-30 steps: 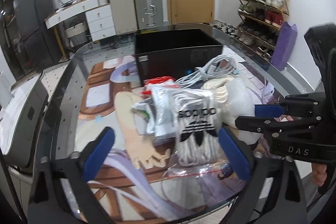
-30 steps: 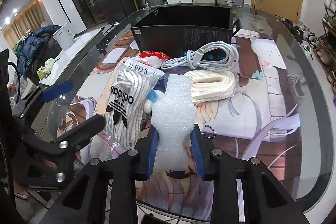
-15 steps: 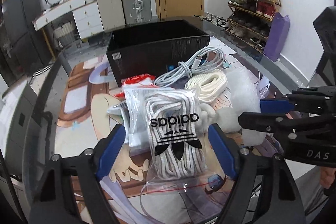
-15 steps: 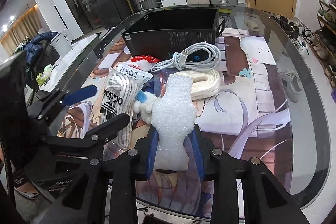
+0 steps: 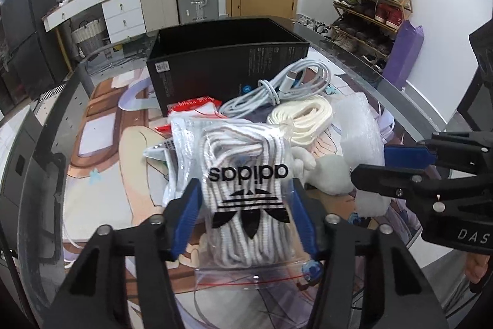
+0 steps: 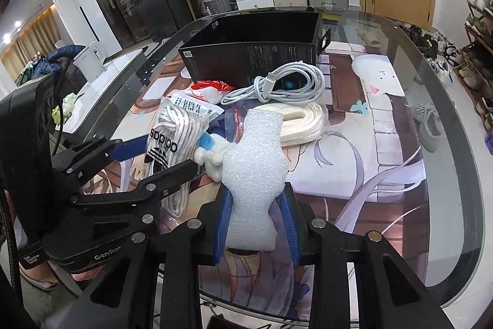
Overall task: Organize soft objects
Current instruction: 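Lift both held items and lower them into the black box, then open both tools to release the items and withdraw from the box, then grasp the white printed packet with the left tool while the right tool grasps the plush toy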
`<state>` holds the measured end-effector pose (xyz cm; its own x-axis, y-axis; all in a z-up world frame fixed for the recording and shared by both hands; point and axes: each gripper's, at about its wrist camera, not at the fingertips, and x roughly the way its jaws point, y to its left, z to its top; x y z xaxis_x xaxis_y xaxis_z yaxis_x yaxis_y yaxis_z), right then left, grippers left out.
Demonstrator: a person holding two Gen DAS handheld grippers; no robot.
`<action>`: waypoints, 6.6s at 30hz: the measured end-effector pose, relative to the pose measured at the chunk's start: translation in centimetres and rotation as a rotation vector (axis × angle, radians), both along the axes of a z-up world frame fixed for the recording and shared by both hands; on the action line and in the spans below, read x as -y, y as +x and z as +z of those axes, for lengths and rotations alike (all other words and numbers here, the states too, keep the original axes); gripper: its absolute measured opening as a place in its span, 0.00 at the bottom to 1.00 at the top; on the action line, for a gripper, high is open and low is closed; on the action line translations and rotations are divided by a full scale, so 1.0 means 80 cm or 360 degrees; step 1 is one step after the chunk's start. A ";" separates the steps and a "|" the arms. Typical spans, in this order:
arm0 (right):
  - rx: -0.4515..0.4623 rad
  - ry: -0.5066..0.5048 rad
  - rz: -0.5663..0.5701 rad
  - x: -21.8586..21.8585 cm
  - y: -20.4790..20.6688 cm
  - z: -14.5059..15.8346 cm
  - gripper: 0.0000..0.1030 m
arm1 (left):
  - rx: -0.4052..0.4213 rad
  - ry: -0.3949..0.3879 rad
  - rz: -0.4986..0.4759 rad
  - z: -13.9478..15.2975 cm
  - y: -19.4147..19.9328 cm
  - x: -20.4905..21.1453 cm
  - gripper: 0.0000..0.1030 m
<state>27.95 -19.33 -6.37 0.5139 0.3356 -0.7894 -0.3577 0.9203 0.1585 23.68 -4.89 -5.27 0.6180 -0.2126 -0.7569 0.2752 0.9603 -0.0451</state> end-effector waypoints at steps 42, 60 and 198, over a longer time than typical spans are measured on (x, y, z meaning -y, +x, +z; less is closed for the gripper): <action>0.0471 0.0026 -0.0028 -0.034 0.131 0.148 0.31 | 0.0318 -0.0172 0.0157 0.139 0.140 -0.066 0.31; 0.0183 -0.0016 -0.0041 -0.043 0.218 0.047 0.31 | 0.0036 -0.0125 0.0120 0.046 0.213 -0.032 0.31; -0.0146 -0.0285 0.0458 -0.105 0.035 -0.036 0.47 | -0.0307 0.0129 0.0060 -0.013 0.006 -0.058 0.65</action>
<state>30.77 -10.93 -9.28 0.3426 0.3082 -0.8875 -0.5981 0.8001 0.0469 24.16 -0.29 -6.31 0.4662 -0.1257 -0.8757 0.2325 0.9725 -0.0158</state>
